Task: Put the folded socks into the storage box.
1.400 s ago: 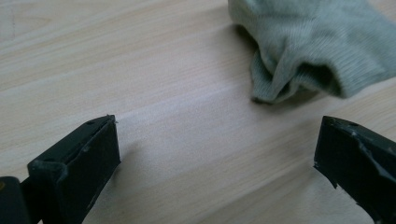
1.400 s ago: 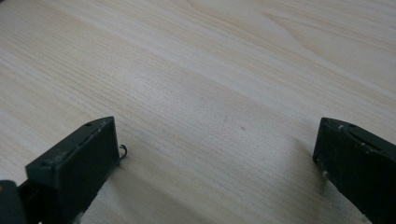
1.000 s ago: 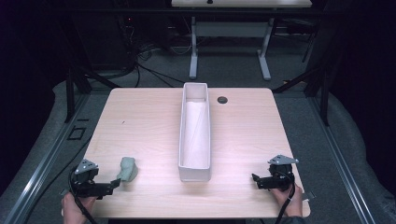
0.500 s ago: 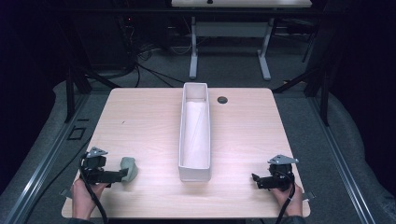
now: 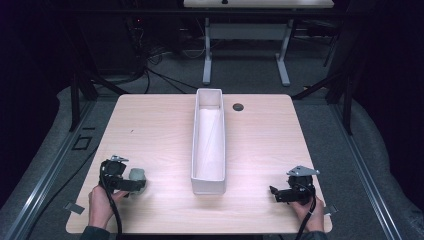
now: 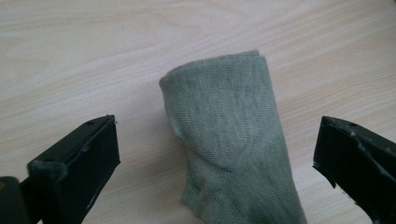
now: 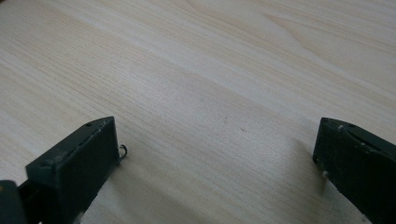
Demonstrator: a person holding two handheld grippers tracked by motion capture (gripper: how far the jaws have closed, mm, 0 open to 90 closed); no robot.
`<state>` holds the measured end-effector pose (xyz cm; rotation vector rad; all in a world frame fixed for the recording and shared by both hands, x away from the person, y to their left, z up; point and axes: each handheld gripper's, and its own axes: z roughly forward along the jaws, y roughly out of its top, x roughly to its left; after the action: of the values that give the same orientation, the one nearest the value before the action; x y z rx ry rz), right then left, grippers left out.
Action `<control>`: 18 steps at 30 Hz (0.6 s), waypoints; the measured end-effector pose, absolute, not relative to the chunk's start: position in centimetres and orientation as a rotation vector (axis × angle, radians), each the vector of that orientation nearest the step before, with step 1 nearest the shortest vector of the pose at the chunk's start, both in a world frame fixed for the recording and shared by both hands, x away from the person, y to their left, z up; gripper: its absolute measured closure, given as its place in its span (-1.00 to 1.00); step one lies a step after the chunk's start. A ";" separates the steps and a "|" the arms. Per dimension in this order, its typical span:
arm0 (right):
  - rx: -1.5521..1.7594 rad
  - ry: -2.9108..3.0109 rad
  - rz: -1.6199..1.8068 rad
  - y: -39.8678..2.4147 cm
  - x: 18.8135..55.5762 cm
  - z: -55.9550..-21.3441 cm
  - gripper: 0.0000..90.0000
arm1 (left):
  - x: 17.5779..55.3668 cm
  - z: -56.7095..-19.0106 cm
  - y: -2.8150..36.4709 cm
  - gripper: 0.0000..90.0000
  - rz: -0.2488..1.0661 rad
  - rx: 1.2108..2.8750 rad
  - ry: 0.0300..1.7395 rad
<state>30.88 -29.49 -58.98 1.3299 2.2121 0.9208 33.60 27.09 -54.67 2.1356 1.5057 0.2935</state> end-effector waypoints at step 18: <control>1.330 2.212 0.921 -29.5 30.9 -59.0 -1.00 | 33.8 -55.6 25.9 0.01 0.300 2.222 1.519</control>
<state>30.88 -29.49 -58.98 1.3300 2.2120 0.9208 33.84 25.89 -55.57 2.2224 1.5190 0.3001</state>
